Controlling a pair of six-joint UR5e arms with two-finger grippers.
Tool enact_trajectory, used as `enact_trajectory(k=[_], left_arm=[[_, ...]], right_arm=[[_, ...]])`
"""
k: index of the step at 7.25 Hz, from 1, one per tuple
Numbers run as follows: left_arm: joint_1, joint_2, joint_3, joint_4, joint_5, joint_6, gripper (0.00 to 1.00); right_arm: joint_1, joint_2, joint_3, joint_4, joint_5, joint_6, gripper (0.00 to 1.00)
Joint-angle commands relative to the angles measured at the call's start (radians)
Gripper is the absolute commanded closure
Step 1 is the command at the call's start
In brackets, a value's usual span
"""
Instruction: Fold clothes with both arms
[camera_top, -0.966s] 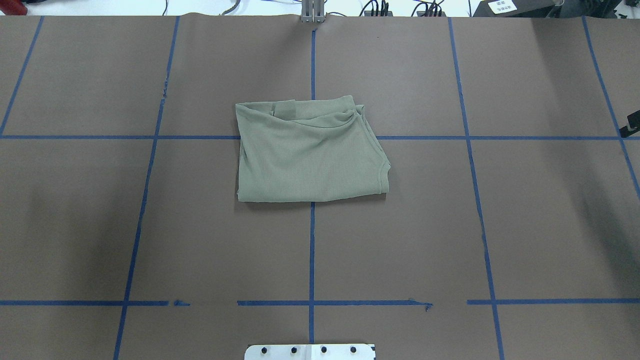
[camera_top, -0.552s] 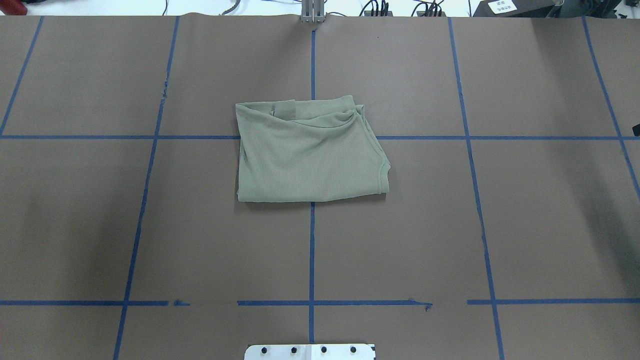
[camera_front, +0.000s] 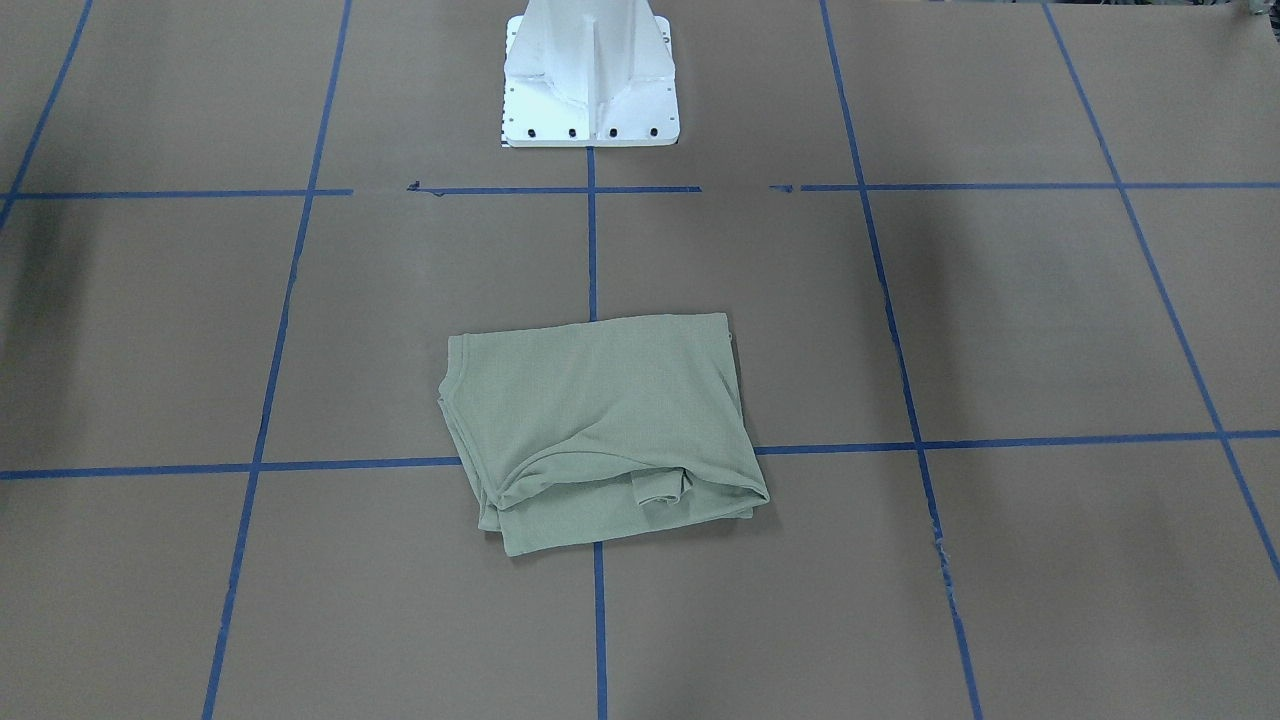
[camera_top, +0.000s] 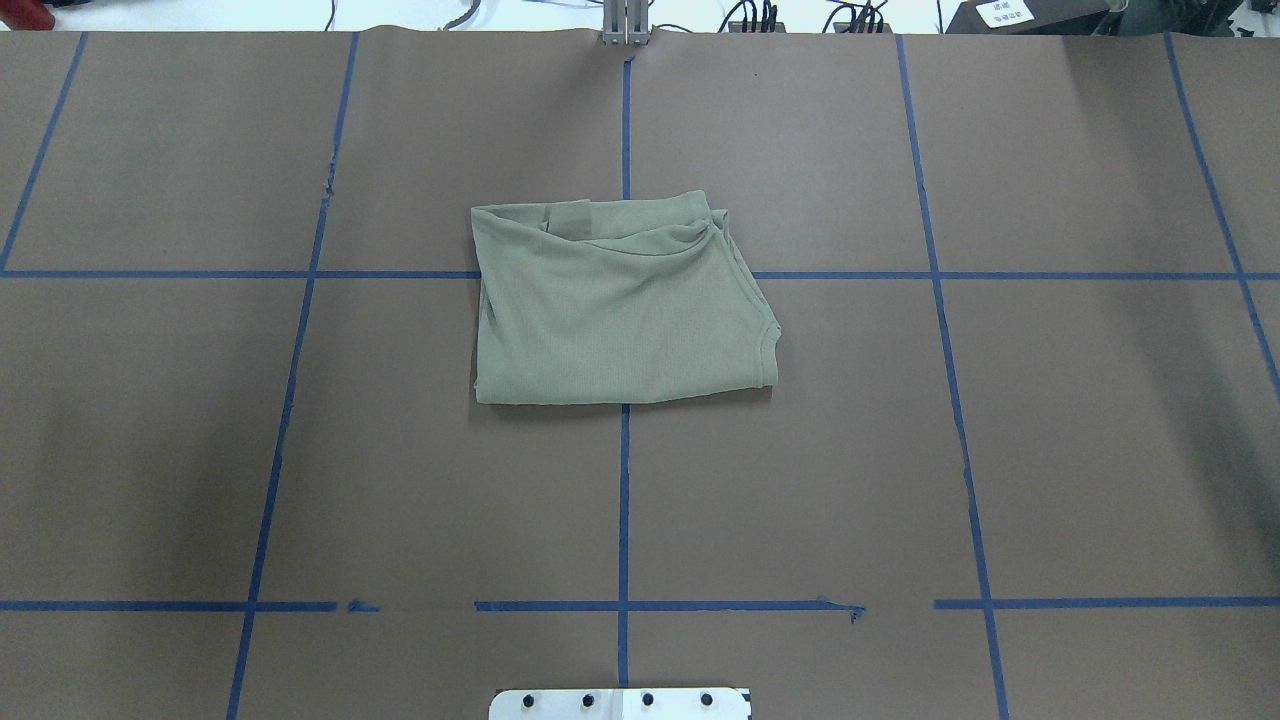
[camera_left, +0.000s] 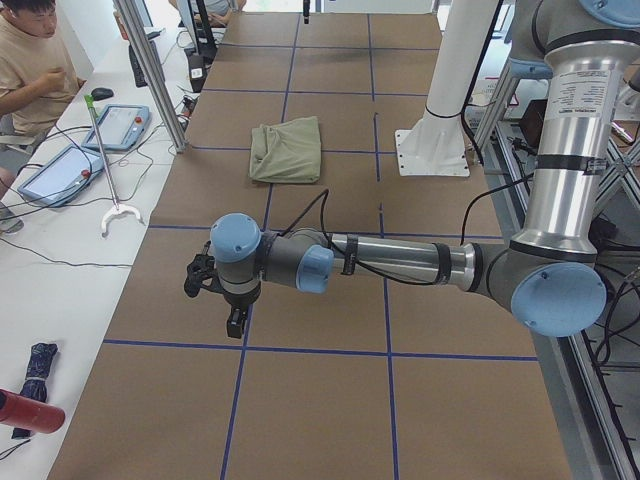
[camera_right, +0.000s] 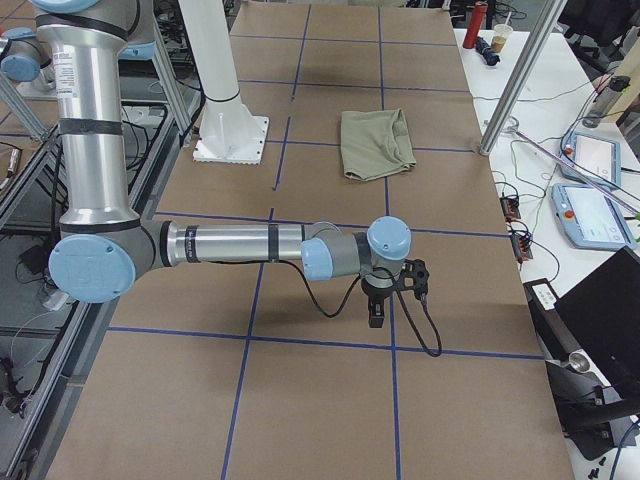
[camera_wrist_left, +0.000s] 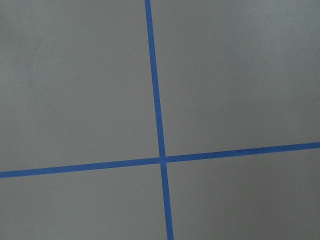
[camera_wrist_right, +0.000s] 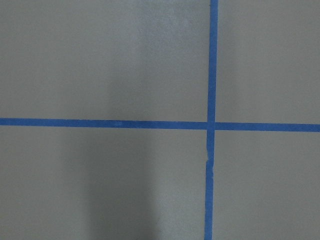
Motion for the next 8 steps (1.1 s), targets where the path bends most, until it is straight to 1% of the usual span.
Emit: enact_trajectory(k=[1, 2, 4, 8], left_arm=[[0.0, 0.003, 0.01, -0.025, -0.004, -0.004, 0.0], [0.0, 0.003, -0.015, -0.016, 0.002, -0.004, 0.0], [0.0, 0.014, -0.016, -0.018, 0.002, -0.002, 0.0], [-0.001, 0.017, -0.02, -0.018, 0.004, -0.004, 0.0]], right_arm=[[-0.011, 0.003, 0.024, -0.031, -0.017, -0.011, 0.0], [-0.005, 0.005, 0.03, -0.034, -0.018, -0.011, 0.0], [-0.006, 0.004, 0.026, -0.034, -0.033, -0.011, 0.0], [-0.006, -0.001, 0.023, -0.037, -0.032, -0.009, 0.0]])
